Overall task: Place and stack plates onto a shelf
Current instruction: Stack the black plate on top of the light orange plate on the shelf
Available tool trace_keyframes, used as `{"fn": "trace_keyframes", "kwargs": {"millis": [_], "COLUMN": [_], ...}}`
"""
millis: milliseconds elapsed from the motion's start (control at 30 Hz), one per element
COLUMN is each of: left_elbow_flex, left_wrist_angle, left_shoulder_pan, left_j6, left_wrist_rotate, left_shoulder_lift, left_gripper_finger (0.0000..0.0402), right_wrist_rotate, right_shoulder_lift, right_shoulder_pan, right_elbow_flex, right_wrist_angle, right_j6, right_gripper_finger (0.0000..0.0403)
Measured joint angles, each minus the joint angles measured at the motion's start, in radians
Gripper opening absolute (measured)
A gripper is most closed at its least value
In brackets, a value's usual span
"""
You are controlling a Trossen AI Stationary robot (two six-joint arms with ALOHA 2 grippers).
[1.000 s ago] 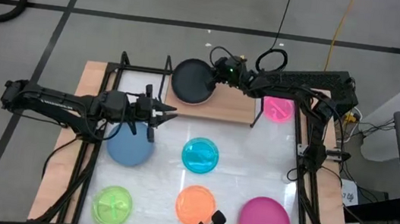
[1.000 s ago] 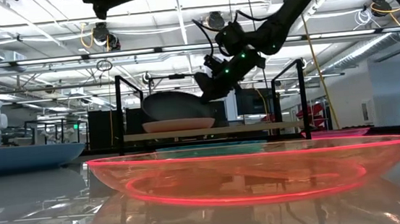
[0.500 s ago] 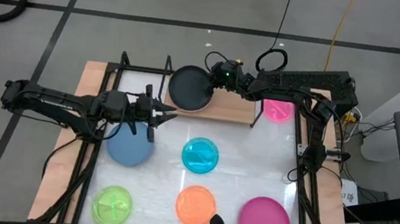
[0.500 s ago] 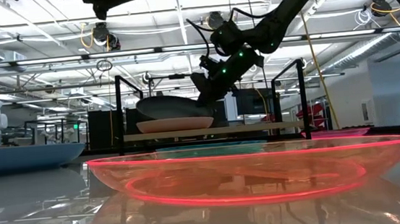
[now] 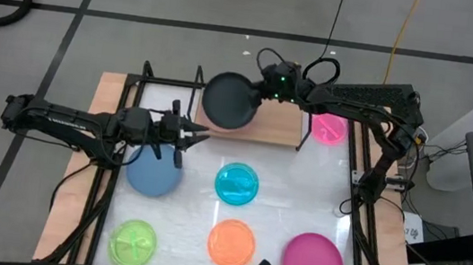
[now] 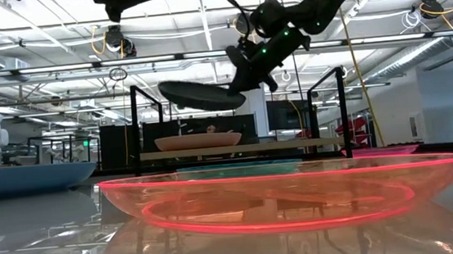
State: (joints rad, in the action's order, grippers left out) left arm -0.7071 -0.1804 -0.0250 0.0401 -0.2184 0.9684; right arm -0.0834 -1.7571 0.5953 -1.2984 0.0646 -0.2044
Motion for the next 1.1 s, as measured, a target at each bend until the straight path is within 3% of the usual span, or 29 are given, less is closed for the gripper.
{"fn": "trace_keyframes", "kwargs": {"millis": [267,400,800,1100], "left_elbow_flex": [0.000,0.000,0.000,0.000], "left_wrist_angle": [-0.036,-0.038,-0.031,-0.030], "left_shoulder_pan": [0.000,0.000,0.000,-0.001], "left_j6": [0.001,0.007,0.004,0.004], "left_wrist_rotate": [0.000,0.000,0.000,0.000], "left_shoulder_lift": [0.000,0.000,0.000,0.000], "left_gripper_finger": [0.0104,0.0104,0.0104,0.0104], "right_wrist_rotate": [0.009,0.060,0.054,0.053], "right_shoulder_lift": [0.000,-0.011,-0.078,-0.078], "right_shoulder_pan": [0.000,-0.008,-0.019,-0.019], "right_elbow_flex": [0.000,0.000,0.000,0.000], "right_wrist_angle": [-0.071,-0.053,0.018,0.022], "right_j6": [-0.016,-0.004,-0.016,-0.011], "right_gripper_finger": [0.0000,0.0000,0.0000,0.0031]}}
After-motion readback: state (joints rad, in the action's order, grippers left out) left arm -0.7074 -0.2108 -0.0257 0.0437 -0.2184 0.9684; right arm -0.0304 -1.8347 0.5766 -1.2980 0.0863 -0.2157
